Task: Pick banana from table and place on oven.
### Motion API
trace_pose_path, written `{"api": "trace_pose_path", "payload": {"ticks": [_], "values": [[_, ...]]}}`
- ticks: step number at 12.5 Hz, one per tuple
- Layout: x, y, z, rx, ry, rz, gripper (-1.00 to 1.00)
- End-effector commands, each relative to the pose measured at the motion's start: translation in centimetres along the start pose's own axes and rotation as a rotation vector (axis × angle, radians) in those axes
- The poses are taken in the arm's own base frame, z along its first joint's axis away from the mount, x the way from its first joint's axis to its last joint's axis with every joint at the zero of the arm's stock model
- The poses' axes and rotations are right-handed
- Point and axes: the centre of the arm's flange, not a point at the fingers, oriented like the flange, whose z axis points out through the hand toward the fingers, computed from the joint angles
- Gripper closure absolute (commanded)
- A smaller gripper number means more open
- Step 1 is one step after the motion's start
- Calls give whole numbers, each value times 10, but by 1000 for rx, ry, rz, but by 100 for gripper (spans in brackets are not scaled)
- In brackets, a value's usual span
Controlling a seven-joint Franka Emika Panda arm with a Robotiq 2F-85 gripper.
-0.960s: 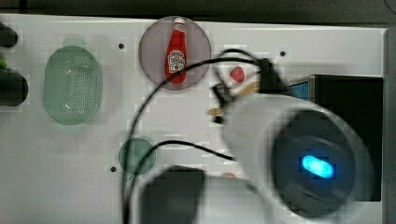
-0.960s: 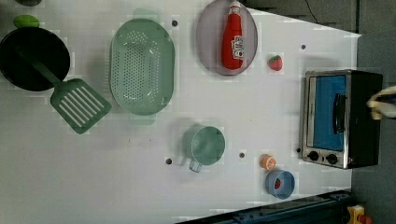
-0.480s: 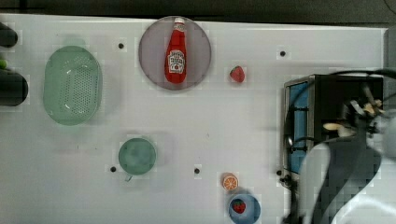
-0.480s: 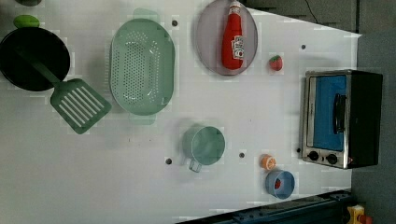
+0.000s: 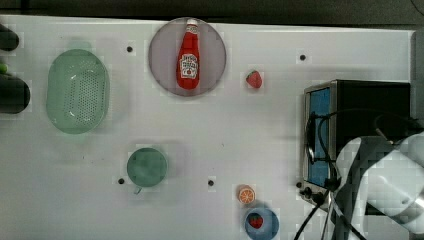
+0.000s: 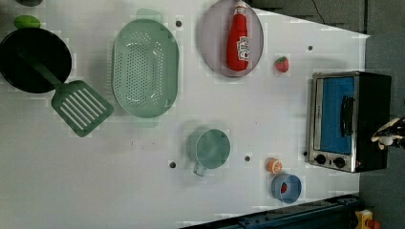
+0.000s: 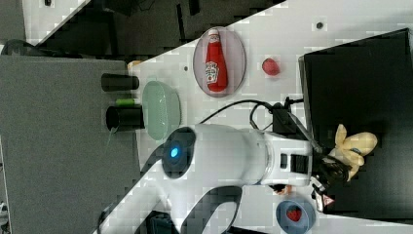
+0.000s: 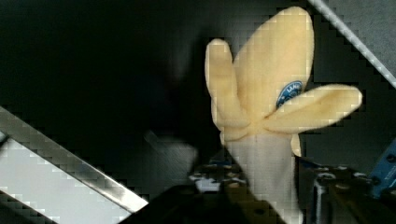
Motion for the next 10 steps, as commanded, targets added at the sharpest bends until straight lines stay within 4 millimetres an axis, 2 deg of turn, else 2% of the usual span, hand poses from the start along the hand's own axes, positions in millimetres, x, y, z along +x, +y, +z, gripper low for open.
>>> {"api": "trace_pose_path", "payload": {"ticks": [1, 4, 5, 7, 8, 10], "values": [[8, -32, -56, 60, 139, -128, -28], [6, -39, -60, 64, 144, -141, -96], [5, -46, -70, 73, 159, -153, -100], [-8, -78, -111, 114, 218, -215, -100], [-22, -97, -133, 140, 234, -246, -100], [-65, -132, -173, 191, 203, -194, -100]]}}
